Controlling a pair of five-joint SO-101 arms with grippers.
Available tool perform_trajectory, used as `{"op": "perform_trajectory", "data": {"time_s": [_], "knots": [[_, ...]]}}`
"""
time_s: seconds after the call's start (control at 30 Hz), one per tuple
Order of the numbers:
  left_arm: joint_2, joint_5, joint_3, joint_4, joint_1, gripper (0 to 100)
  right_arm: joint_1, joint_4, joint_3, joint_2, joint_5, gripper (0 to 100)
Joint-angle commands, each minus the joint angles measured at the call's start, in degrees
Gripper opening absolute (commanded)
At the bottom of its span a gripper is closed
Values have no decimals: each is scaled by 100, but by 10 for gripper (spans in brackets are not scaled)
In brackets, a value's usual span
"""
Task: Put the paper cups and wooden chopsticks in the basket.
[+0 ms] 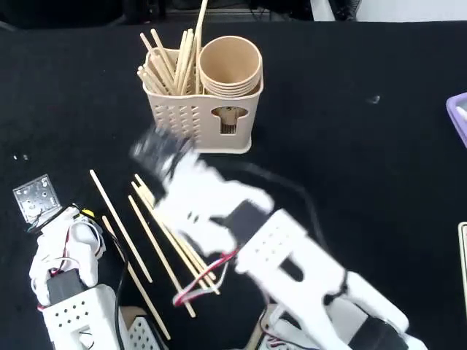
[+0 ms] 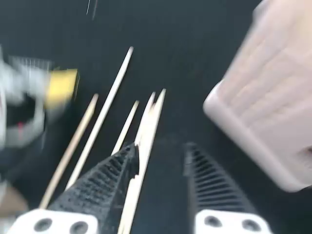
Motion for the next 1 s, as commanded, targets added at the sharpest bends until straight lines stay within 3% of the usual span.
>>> {"op": "perform_trajectory", "data": {"time_s": [0.0, 0.17, 0.37, 0.5, 0.63, 0.73, 0.97], "knots": [[-53, 79, -198, -18, -40, 123, -334, -1248, 1341, -13, -53, 254], [-53, 105, -251, -26, -497, 123, -404, -2110, 1622, 963, -53, 222], [-53, 273, -242, -26, -497, 123, -422, -2066, 708, 2457, -53, 223], [-53, 255, -233, -26, -497, 123, -396, -1371, 75, 2897, -9, 218], [-53, 255, -233, -26, -497, 123, 53, -1064, -127, 2967, 97, 129], [-53, 264, -233, -26, -497, 123, 527, -1064, -127, 2967, 756, 5], [-53, 273, -242, -26, -497, 123, 1143, -791, 40, 2466, 1248, 11]]}}
